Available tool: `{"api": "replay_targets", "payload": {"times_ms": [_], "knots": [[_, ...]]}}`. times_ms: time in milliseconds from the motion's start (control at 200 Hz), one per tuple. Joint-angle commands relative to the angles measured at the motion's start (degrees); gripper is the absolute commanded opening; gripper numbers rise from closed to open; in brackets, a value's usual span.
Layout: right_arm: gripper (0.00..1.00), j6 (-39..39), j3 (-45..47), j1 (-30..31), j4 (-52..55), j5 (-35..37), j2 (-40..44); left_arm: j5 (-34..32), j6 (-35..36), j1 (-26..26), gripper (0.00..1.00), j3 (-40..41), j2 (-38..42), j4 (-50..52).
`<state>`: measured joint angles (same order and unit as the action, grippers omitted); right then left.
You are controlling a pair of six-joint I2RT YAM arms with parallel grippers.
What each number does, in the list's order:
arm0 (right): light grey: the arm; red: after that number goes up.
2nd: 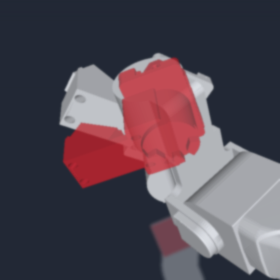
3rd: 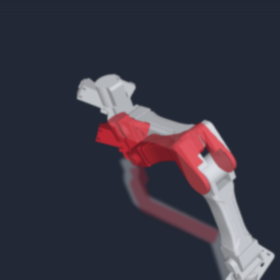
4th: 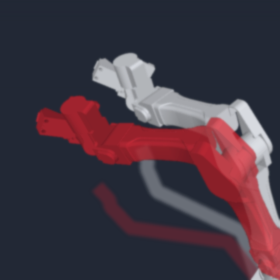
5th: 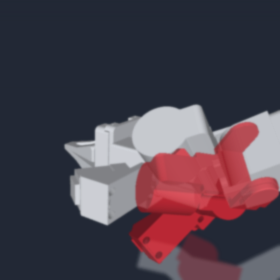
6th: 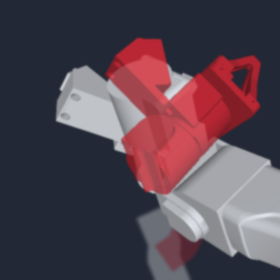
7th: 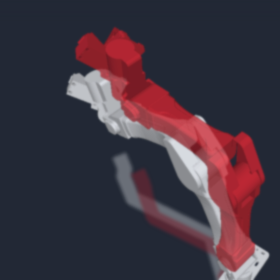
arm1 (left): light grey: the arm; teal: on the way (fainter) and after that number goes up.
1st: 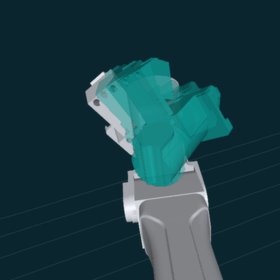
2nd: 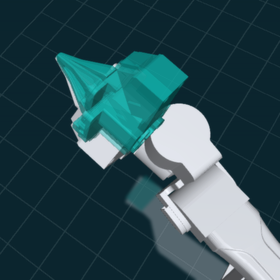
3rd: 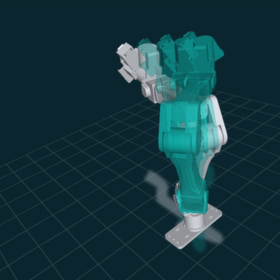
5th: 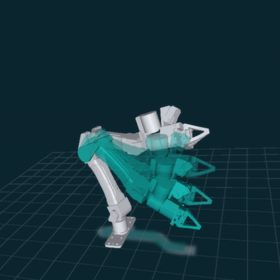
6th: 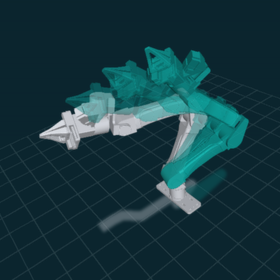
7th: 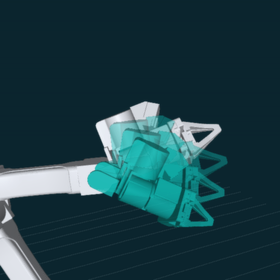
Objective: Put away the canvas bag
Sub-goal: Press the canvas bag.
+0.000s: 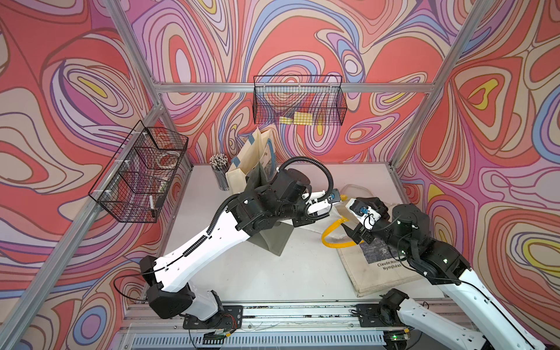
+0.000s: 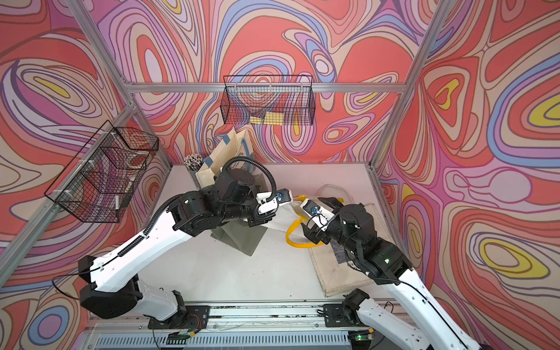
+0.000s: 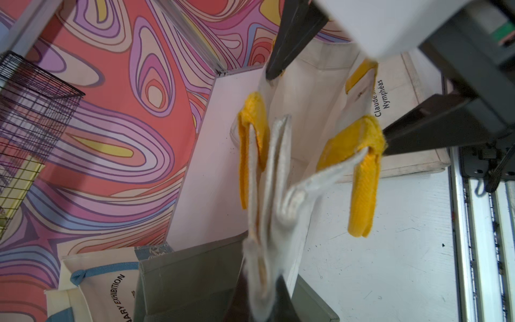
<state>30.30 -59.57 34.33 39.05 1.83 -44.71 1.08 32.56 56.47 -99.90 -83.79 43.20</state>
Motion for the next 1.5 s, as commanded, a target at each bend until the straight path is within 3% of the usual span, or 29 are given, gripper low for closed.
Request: {"api": "replay_targets", "payload": {"times_ms": [0,225,561,876,956,1217,1282,1352,1452,1497], "knots": [[0.97,1.1,-2.2,0.3,3.9,-1.5,-0.7,2.4,3.9,0.6,0.0,1.5,2.9,-10.7],[0.98,-0.1,-2.7,0.3,2.1,-0.2,3.0,2.0,6.6,0.7,0.0,6.4,4.3,-14.3],[0.98,0.1,-3.1,0.3,8.3,3.1,5.6,2.1,8.5,0.8,0.0,9.2,4.6,-18.4],[0.96,-1.1,-1.0,0.3,8.9,1.1,5.7,5.0,11.5,0.8,0.0,12.4,6.2,-23.2],[0.86,-1.8,-1.2,0.4,10.2,-0.7,5.6,5.4,11.6,0.8,0.0,12.7,6.3,-23.6],[0.21,-1.9,0.7,0.3,10.8,-2.1,6.6,7.4,12.3,0.7,0.0,13.8,6.8,-24.8],[0.0,-0.9,0.8,0.3,10.1,-1.9,6.2,8.4,12.0,0.8,0.0,13.4,6.6,-23.9],[0.0,0.4,0.5,0.3,10.1,-1.7,4.9,9.7,11.4,0.8,0.0,13.0,6.4,-22.6],[0.0,2.2,-0.6,0.3,9.9,-0.4,2.8,12.2,9.9,0.8,0.41,12.2,6.5,-20.6],[0.0,2.8,-1.1,0.3,9.8,0.0,1.9,13.6,9.9,1.0,0.53,12.0,6.7,-19.3]]}}
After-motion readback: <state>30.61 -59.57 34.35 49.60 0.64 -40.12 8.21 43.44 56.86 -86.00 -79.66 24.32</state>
